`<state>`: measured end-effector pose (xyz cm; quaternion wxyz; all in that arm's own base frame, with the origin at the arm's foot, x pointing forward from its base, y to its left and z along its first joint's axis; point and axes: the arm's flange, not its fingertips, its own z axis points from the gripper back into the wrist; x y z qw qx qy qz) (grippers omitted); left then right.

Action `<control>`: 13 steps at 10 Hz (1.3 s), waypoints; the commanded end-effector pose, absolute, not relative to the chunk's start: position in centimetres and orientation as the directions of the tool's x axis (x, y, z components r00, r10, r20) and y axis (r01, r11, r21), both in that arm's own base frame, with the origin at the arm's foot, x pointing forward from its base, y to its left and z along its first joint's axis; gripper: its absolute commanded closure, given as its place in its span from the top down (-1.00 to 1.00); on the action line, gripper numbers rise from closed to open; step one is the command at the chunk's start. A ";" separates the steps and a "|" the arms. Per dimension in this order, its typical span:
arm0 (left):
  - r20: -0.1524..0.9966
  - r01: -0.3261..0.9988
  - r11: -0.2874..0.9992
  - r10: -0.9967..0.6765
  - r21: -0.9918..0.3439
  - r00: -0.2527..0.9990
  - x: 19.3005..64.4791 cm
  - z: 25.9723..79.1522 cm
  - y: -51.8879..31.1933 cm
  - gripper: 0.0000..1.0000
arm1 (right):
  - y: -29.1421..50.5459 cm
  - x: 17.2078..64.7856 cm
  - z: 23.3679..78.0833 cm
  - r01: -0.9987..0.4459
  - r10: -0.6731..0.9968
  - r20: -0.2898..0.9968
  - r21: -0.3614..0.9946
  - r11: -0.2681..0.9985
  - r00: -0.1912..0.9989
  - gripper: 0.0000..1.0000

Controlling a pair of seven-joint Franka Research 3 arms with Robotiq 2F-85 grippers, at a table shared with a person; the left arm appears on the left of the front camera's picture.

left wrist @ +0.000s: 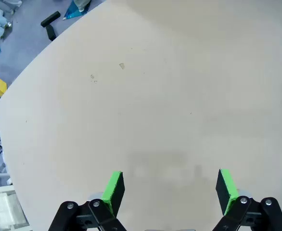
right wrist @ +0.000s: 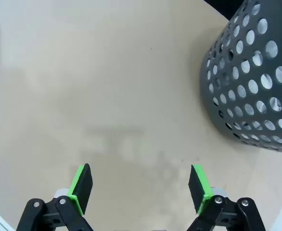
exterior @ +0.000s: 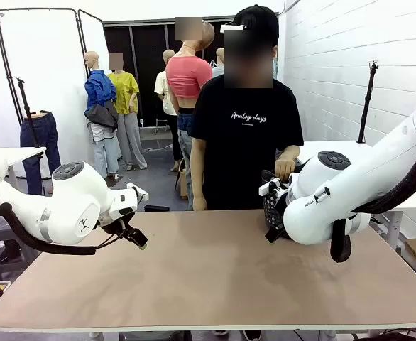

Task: Fold the training pants.
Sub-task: Grab both ends of the Training pants handed by a person.

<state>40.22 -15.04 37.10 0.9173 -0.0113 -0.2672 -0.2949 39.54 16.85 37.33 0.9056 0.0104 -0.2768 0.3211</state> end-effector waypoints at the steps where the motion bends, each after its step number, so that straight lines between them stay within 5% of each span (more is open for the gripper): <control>1: 0.497 0.547 0.826 -0.535 0.137 0.683 40.2 37.1 -15.0 1.00 | 16.8 39.5 37.3 -0.587 0.576 0.508 -0.159 0.794 0.640 1.00; 13: 0.497 0.547 0.826 -0.535 0.137 0.683 40.2 37.1 -15.0 1.00 | 16.8 39.5 37.3 -0.587 0.576 0.508 -0.159 0.794 0.640 1.00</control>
